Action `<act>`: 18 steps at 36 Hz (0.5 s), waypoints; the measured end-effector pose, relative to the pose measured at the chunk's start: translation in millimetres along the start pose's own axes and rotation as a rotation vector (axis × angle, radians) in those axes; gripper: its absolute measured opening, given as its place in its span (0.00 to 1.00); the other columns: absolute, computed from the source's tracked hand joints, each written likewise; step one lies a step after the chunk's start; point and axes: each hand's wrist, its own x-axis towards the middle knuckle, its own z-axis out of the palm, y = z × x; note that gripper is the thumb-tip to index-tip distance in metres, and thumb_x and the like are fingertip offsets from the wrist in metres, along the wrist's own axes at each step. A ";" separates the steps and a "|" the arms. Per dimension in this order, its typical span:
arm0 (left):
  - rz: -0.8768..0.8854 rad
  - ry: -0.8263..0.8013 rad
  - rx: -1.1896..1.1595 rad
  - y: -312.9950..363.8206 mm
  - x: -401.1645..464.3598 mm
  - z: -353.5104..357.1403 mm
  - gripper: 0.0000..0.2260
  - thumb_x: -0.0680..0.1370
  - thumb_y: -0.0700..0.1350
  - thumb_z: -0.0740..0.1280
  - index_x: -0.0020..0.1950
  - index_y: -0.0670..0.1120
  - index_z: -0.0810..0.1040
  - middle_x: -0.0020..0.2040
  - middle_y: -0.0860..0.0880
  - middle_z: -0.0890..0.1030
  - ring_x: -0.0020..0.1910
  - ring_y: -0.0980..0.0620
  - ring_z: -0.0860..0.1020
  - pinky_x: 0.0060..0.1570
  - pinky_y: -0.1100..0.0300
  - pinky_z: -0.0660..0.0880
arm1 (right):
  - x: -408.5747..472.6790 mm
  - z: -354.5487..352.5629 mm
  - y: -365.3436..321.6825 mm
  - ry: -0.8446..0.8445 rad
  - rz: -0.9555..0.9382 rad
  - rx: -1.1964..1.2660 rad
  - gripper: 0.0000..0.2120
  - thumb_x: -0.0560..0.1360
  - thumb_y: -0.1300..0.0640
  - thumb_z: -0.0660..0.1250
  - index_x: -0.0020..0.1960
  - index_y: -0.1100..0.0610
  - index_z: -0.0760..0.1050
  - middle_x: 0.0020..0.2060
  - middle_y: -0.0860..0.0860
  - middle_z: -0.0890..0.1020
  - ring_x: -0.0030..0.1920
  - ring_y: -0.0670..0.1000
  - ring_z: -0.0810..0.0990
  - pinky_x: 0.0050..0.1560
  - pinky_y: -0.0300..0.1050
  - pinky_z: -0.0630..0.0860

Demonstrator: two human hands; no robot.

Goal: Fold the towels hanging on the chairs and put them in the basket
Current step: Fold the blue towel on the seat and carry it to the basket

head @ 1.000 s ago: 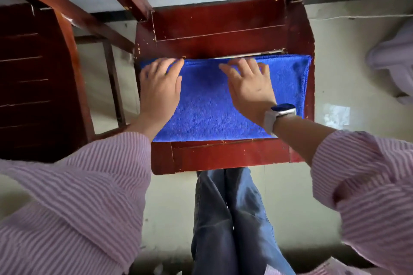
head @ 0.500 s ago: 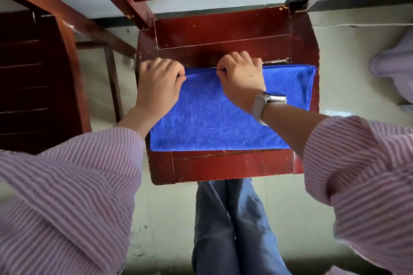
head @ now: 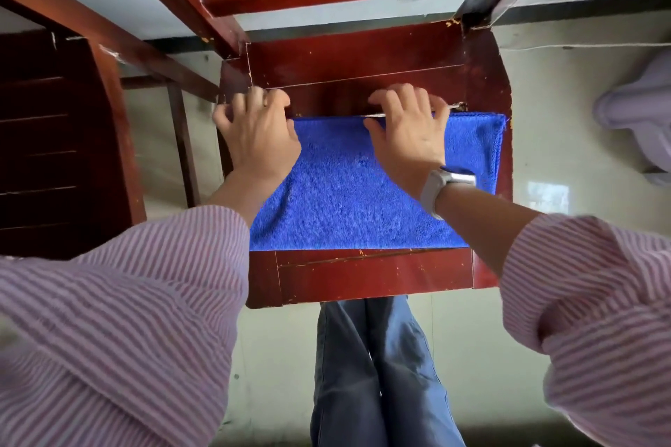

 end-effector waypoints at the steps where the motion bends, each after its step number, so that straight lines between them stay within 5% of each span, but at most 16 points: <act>1: 0.034 0.061 0.010 1.5 -5.9 0.6 0.14 0.73 0.41 0.61 0.58 0.48 0.73 0.58 0.45 0.74 0.60 0.43 0.69 0.61 0.45 0.59 | -8.6 -3.4 7.2 0.057 -0.042 0.013 0.15 0.75 0.55 0.60 0.61 0.54 0.72 0.58 0.53 0.76 0.61 0.55 0.71 0.65 0.57 0.58; 4: 0.138 0.130 0.000 11.2 -26.6 4.7 0.19 0.72 0.41 0.60 0.64 0.47 0.70 0.65 0.46 0.72 0.66 0.43 0.68 0.64 0.41 0.59 | -38.3 -8.8 34.0 0.060 -0.141 -0.082 0.20 0.76 0.59 0.55 0.68 0.57 0.67 0.66 0.54 0.72 0.68 0.55 0.68 0.69 0.65 0.54; 10: 0.356 -0.115 0.107 35.3 -55.2 30.7 0.24 0.75 0.52 0.57 0.72 0.52 0.62 0.74 0.45 0.62 0.73 0.40 0.59 0.65 0.32 0.54 | -57.9 -12.0 88.1 -0.189 -0.098 -0.382 0.24 0.77 0.51 0.52 0.73 0.52 0.59 0.72 0.55 0.63 0.73 0.58 0.60 0.68 0.70 0.55; 15: 0.228 -0.207 0.057 33.4 -49.0 37.1 0.26 0.75 0.60 0.51 0.74 0.57 0.56 0.76 0.45 0.53 0.74 0.38 0.49 0.65 0.29 0.47 | -35.5 -25.9 106.8 -0.213 0.036 -0.193 0.26 0.77 0.48 0.46 0.74 0.51 0.55 0.74 0.51 0.58 0.75 0.55 0.54 0.71 0.62 0.48; 18: 0.235 -0.210 0.064 35.0 -50.2 35.2 0.27 0.77 0.59 0.55 0.74 0.57 0.53 0.77 0.46 0.50 0.75 0.38 0.46 0.65 0.30 0.45 | -31.8 -37.6 111.9 -0.076 0.148 -0.051 0.23 0.76 0.53 0.52 0.70 0.57 0.65 0.69 0.55 0.67 0.70 0.57 0.62 0.66 0.56 0.60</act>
